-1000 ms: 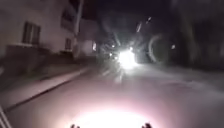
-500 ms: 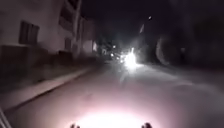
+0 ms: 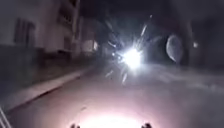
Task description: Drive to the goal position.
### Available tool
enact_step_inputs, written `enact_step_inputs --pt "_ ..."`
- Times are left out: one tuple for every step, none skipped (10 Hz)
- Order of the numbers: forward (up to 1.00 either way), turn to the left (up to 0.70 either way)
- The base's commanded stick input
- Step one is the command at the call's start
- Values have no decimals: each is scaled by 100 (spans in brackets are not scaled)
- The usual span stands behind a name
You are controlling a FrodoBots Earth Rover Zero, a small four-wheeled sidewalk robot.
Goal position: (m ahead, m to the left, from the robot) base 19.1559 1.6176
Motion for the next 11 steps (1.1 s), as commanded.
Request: enact_step_inputs --pt "70 0" --pt "70 0" --pt "70 0" --pt "70 0" --pt "70 0" --pt "70 0" --pt "70 0" --pt "70 0" --pt "70 0" --pt "70 -13" --pt "70 -35"
